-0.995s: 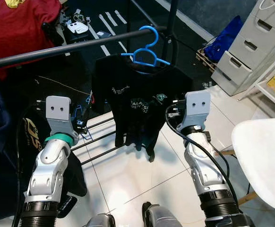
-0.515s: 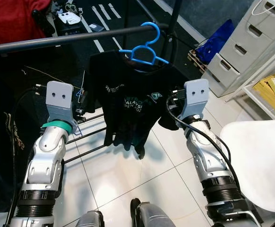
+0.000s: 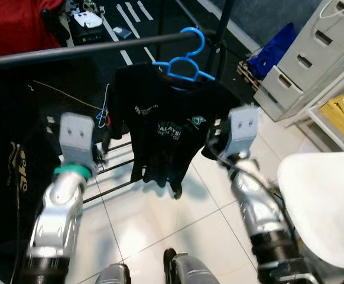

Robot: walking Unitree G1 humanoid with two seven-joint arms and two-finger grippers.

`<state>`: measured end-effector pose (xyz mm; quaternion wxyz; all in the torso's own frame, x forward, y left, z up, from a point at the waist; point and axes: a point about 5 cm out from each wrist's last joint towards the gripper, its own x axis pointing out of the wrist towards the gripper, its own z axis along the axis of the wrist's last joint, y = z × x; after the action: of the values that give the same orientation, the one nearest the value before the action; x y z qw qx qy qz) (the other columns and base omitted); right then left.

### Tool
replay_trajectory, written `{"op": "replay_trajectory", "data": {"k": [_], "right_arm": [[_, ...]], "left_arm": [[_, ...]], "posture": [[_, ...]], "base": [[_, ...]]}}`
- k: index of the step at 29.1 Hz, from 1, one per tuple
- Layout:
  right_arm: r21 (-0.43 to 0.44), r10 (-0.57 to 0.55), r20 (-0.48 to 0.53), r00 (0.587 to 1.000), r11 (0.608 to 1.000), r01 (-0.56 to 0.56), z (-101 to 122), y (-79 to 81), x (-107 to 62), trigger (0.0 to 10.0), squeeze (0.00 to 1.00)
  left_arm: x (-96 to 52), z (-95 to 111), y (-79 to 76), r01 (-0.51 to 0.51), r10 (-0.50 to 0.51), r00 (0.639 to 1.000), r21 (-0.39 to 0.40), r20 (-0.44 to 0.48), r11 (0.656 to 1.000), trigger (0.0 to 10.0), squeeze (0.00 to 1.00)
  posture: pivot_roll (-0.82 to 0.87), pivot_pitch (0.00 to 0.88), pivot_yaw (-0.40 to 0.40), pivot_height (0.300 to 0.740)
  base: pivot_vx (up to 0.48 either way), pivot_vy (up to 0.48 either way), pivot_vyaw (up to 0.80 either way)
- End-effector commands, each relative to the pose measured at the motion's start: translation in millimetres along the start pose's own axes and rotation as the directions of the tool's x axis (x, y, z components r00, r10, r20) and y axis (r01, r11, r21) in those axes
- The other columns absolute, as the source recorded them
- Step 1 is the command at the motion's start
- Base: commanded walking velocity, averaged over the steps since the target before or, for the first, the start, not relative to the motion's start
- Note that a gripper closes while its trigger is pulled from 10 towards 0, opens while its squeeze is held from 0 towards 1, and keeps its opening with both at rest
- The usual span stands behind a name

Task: Hang hanger

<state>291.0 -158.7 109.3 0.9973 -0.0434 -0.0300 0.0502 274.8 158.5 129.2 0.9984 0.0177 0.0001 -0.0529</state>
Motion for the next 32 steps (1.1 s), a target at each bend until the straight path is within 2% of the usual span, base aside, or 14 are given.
{"op": "replay_trajectory", "data": {"k": [1,2,6,7,11,17,21,32], "right_arm": [[0.003,-0.014,-0.021,1.000,1.000,0.014,-3.9,-3.1,-3.3,10.0,0.00],[0.004,-0.024,-0.019,1.000,1.000,0.024,-3.4,-6.0,-1.8,10.0,0.00],[-0.005,-0.024,-0.006,1.000,1.000,0.024,-1.1,-6.8,1.2,10.0,0.00],[-0.021,-0.020,0.023,1.000,1.000,0.021,6.0,-4.4,8.6,10.0,0.00],[-0.030,-0.019,0.045,0.999,0.999,0.020,11.7,-1.5,12.8,10.0,0.00],[-0.028,-0.022,0.051,0.998,0.999,0.023,13.4,-0.9,13.1,10.0,0.00],[-0.029,-0.010,0.054,0.999,1.000,0.011,12.2,4.8,11.3,10.0,0.00],[-0.003,-0.020,0.058,0.998,1.000,0.020,10.7,7.3,11.6,10.0,0.00]], "left_arm": [[-1.9,-3.3,-3.5,0.004,-0.004,1.000,-0.019,-0.014,1.000,10.0,0.00],[1.0,-2.5,-5.1,0.016,-0.016,1.000,0.025,-0.004,1.000,10.0,0.00],[4.0,-2.1,-6.2,0.023,-0.023,1.000,0.045,0.002,0.999,10.0,0.00],[9.9,-2.5,-9.1,0.052,-0.052,0.999,0.085,0.001,0.995,10.0,0.00],[12.3,-0.1,-8.8,0.070,-0.073,0.997,0.138,0.018,0.988,10.0,0.00],[12.6,1.9,-6.7,0.059,-0.065,0.997,0.152,0.031,0.987,10.0,0.00],[13.5,4.2,-3.5,0.012,-0.019,0.999,0.137,0.050,0.990,10.0,0.00],[17.8,8.2,-10.6,0.052,-0.065,0.995,0.171,0.071,0.984,10.0,0.00]], "posture": [[-0.10,0.019,-0.048,0.740],[-0.10,0.016,-0.048,0.740],[-0.11,0.013,-0.044,0.740],[-0.11,0.011,-0.037,0.740],[-0.12,0.003,-0.026,0.740],[-0.12,0.004,-0.025,0.740],[-0.13,0.005,-0.016,0.740],[-0.14,0.004,0.006,0.740]], "base": [[0.000,0.000,0.00],[0.000,0.000,0.00],[0.000,0.000,0.00],[0.000,0.000,0.00],[0.000,0.000,0.00],[0.000,0.000,0.00],[0.000,0.000,0.00],[0.000,0.000,0.00]]}}
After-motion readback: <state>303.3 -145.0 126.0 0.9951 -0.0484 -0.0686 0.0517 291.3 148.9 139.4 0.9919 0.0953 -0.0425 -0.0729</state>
